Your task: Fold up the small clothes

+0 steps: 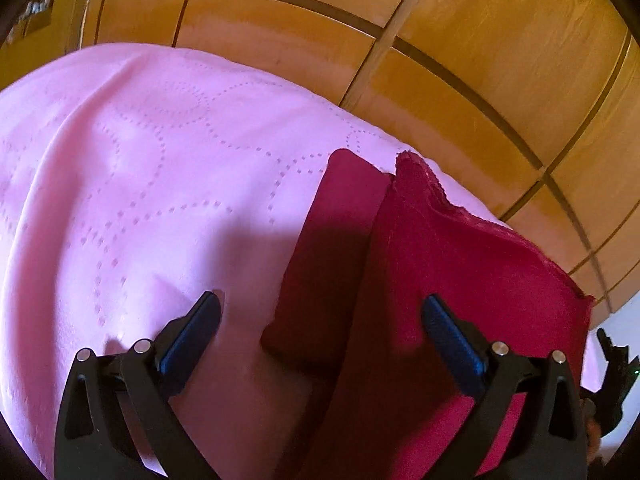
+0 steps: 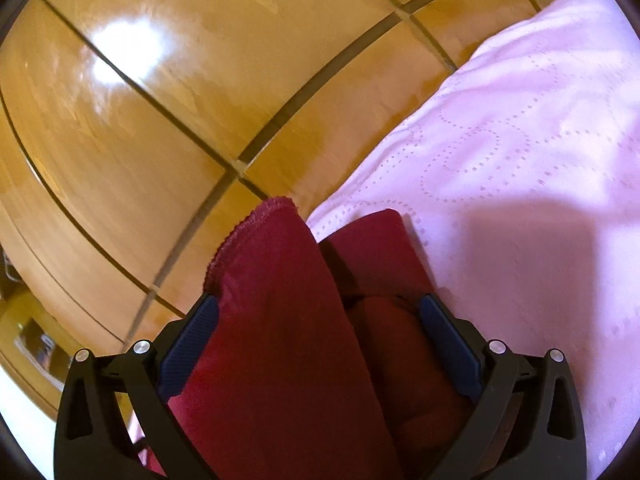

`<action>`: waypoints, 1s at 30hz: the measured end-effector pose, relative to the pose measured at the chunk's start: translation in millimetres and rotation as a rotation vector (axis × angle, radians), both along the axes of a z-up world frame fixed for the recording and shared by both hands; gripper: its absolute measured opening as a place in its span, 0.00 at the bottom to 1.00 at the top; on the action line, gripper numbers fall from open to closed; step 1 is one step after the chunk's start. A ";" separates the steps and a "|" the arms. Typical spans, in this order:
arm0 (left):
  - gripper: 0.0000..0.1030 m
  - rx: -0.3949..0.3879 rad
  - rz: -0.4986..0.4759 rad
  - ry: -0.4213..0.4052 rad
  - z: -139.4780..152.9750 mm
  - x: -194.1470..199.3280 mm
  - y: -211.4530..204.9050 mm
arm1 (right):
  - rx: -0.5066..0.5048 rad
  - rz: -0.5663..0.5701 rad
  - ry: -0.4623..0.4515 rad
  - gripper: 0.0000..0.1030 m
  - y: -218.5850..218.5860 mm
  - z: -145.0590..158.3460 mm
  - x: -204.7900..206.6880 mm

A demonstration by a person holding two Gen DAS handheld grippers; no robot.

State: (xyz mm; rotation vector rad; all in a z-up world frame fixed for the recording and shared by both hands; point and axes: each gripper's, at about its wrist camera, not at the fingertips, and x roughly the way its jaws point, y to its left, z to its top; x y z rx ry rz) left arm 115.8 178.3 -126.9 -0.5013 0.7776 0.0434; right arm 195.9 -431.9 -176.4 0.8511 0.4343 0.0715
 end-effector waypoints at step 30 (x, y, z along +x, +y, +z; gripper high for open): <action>0.38 0.036 -0.238 0.066 5.5 5.1 -25.2 | -0.079 0.282 0.245 0.33 31.8 -1.6 -13.1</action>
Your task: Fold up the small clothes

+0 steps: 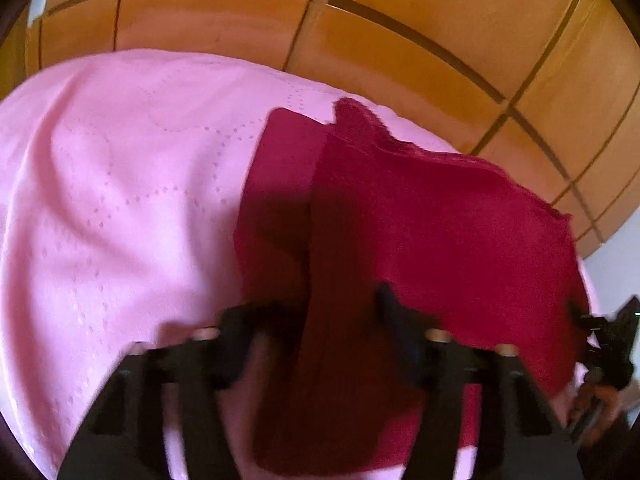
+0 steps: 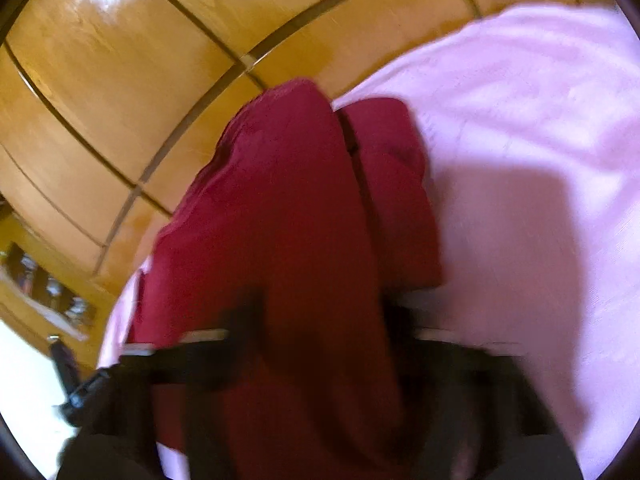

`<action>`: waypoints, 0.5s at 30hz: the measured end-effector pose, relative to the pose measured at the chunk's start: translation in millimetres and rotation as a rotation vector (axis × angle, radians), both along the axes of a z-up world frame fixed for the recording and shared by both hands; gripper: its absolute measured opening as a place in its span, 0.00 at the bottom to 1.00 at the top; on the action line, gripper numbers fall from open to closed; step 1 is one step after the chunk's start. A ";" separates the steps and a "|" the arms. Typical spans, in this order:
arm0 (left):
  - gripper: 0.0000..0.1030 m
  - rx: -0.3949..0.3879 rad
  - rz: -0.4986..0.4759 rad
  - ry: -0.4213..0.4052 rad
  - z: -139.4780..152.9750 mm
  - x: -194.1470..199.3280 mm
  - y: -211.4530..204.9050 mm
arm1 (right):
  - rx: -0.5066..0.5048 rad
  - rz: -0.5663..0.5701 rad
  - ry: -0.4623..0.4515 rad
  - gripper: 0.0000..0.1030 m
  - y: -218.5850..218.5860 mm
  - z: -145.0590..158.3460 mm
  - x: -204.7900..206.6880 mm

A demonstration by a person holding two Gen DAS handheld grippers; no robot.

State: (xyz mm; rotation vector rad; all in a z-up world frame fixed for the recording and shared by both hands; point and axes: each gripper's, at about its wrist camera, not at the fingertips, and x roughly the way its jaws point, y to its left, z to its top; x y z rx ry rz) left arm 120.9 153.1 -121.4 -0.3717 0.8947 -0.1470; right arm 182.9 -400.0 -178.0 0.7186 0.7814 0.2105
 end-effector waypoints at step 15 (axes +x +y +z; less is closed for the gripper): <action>0.21 -0.173 -0.064 -0.005 13.0 -75.2 21.3 | 0.119 0.059 -0.096 0.24 -8.1 20.7 -63.8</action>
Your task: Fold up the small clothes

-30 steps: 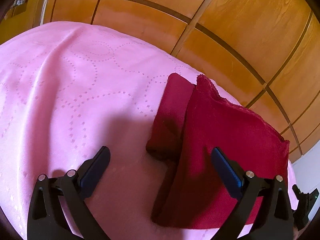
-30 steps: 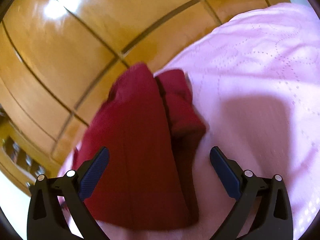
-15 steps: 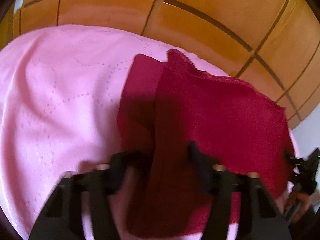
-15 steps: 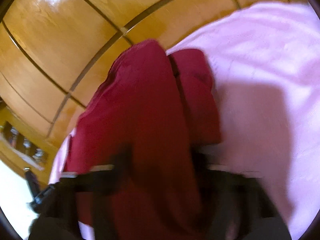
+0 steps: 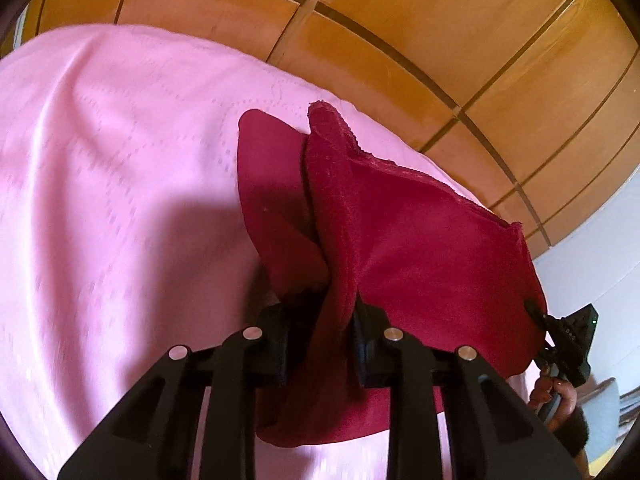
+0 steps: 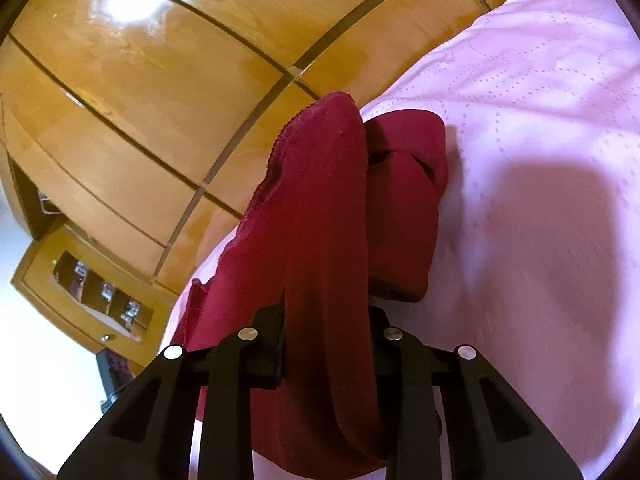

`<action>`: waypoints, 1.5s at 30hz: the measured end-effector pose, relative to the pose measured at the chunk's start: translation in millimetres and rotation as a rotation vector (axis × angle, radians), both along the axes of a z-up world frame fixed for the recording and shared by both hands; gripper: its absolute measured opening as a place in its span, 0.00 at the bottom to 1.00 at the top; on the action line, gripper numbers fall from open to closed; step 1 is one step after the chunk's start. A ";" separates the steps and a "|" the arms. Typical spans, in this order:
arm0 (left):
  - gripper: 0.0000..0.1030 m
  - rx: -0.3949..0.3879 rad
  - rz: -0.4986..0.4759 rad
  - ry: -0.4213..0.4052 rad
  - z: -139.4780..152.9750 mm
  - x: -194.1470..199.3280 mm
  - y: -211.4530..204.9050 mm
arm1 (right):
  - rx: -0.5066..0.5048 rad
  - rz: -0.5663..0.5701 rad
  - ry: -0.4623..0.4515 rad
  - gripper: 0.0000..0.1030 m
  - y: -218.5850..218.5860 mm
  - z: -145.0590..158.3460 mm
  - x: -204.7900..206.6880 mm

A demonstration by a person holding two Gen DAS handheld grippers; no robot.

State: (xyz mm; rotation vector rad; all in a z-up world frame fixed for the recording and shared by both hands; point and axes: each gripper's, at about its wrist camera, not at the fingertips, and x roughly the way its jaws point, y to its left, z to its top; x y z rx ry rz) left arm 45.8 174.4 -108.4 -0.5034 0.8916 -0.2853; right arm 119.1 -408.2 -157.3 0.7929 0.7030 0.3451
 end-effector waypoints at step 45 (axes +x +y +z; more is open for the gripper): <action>0.95 0.313 -0.050 -0.088 -11.7 -29.2 -55.0 | -0.481 -0.081 -0.033 0.77 57.1 11.4 3.7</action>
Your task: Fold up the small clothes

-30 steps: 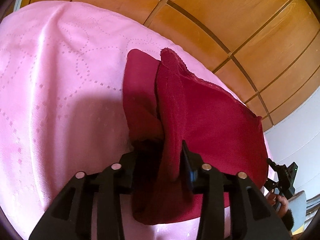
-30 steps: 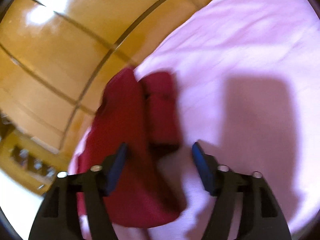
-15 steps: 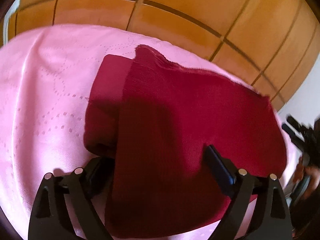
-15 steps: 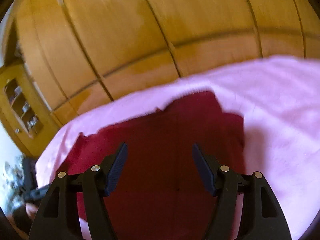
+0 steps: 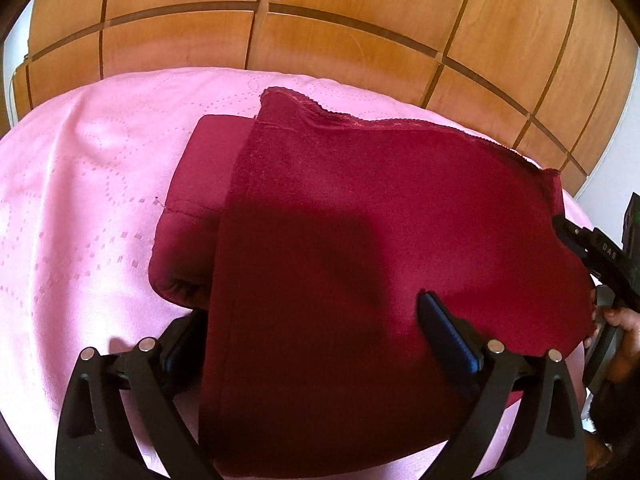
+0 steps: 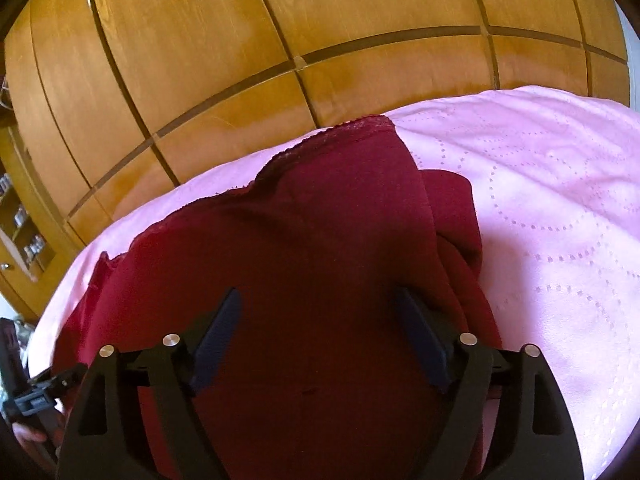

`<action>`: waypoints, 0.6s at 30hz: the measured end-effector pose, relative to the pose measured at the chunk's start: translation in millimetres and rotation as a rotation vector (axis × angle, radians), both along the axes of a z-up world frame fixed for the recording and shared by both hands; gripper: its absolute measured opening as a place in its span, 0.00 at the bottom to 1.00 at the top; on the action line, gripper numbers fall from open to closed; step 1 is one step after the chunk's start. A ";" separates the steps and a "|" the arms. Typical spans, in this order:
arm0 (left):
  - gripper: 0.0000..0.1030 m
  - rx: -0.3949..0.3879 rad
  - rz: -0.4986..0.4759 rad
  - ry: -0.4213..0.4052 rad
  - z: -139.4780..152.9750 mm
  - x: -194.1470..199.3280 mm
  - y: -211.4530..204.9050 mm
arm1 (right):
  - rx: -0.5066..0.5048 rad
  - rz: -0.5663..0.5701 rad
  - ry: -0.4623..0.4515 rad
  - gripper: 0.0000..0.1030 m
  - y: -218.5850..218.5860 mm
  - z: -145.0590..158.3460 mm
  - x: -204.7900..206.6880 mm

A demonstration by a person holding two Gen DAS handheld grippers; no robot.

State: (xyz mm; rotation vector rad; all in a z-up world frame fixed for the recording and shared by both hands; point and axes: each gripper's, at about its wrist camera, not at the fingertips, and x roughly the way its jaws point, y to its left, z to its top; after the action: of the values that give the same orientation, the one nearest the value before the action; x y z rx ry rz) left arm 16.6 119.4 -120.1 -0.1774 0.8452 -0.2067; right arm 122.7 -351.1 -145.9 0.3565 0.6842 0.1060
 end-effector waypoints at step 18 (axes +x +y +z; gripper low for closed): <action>0.95 -0.151 0.068 0.003 2.4 -11.9 19.9 | 0.084 0.172 -0.004 0.67 73.9 24.1 -50.6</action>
State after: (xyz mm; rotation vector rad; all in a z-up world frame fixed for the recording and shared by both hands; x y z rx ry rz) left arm 4.7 139.3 -117.6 -0.3476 0.8259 -0.2071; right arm 72.2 -277.3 -121.7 0.3769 0.7074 0.2995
